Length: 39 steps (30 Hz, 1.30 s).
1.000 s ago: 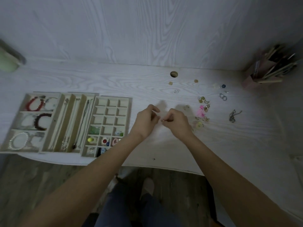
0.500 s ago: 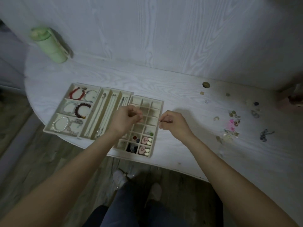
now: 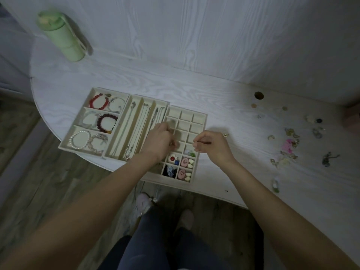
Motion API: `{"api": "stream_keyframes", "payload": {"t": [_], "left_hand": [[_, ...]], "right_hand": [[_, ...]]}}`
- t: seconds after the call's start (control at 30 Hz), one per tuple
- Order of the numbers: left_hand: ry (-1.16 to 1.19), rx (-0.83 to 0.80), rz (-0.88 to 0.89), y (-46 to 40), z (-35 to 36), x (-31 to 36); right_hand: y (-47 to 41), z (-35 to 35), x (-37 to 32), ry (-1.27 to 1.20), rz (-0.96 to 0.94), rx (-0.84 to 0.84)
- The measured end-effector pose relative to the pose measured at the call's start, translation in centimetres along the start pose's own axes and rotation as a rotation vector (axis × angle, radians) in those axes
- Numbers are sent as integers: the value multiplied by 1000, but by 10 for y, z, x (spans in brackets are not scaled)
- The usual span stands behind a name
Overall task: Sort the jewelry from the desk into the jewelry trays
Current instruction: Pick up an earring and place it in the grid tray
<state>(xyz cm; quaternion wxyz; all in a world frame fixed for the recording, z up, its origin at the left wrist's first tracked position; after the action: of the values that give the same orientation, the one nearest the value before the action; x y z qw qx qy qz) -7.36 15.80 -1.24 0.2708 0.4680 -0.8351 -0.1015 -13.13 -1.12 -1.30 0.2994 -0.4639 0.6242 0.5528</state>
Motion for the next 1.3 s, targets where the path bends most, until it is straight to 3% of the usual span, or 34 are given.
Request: {"api": "stream_keyframes", "payload": {"t": [0.3, 0.93, 1.1, 1.3], "left_hand": [[-173, -98, -47, -15, 0, 2], [-382, -106, -67, -15, -1, 11], [-335, -101, -42, -15, 1, 9], [-111, -19, 2, -2, -13, -4]], "right_hand": [[1, 4, 1, 44, -8, 1], [7, 4, 3, 33, -8, -1], [6, 2, 2, 24, 8, 0], [3, 6, 2, 14, 1, -6]]}}
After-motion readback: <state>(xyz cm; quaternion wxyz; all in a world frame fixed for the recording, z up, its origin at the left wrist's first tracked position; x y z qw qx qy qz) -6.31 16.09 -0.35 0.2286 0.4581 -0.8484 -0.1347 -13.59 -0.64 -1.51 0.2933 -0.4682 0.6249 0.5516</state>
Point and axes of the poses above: each hand's wrist, its own y-axis away from the middle knuckle, its own z-axis out of the palm, x = y × z, the point moved 1 cm from there along -y, towards the middle knuckle, and after that the axes turned 13 degrees about -x, right-handed, at the moved point
